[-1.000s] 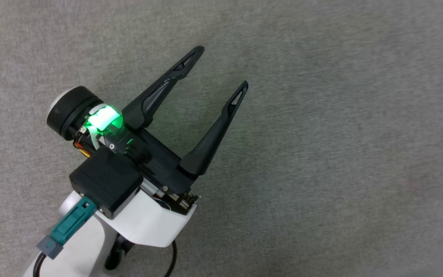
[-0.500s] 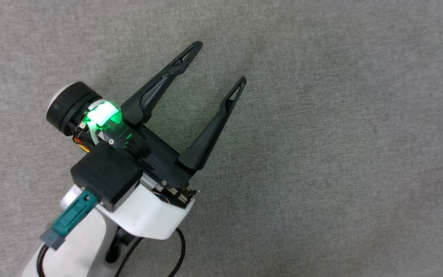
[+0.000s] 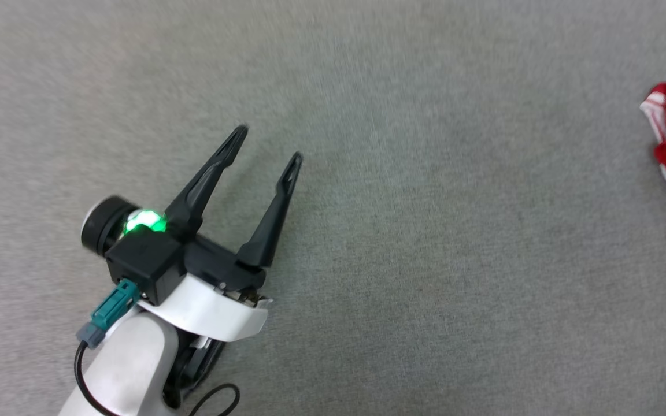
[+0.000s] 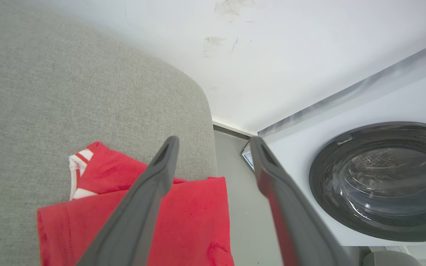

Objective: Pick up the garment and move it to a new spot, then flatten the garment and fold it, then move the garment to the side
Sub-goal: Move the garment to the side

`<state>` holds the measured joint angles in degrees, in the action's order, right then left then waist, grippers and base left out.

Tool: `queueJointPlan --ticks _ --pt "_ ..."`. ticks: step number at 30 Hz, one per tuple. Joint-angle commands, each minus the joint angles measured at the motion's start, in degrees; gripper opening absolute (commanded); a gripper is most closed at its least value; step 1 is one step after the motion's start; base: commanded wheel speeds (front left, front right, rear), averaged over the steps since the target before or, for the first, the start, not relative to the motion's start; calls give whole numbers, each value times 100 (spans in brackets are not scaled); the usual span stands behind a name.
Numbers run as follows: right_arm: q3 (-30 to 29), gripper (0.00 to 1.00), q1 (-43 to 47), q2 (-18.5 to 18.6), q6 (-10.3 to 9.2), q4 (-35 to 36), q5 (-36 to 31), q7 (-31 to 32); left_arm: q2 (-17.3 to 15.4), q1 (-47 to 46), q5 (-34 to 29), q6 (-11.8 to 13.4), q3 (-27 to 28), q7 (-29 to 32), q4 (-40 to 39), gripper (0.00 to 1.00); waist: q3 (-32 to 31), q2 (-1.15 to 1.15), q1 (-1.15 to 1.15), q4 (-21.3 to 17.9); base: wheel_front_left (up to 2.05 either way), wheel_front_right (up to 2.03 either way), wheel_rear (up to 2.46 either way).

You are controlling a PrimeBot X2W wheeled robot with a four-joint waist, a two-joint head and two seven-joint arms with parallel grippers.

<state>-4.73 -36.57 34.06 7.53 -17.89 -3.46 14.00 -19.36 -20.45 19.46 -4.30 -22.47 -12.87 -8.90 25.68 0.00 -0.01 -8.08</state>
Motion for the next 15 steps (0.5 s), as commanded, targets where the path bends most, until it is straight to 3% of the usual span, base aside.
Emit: queueJointPlan --ticks 1,7,15 --pt "27 100 161 -113 -9 174 68 -13 37 154 50 50 36 -56 104 100 -505 0 1 173 0 0 0" --pt "92 100 731 -807 -9 1195 349 -185 84 686 184 395 378 -163 491 100 -1096 0 1 361 0 0 0" --pt "-1 100 1697 -1754 -8 1931 682 -805 194 1167 283 522 499 -209 726 100 -1569 0 1 692 0 0 0"
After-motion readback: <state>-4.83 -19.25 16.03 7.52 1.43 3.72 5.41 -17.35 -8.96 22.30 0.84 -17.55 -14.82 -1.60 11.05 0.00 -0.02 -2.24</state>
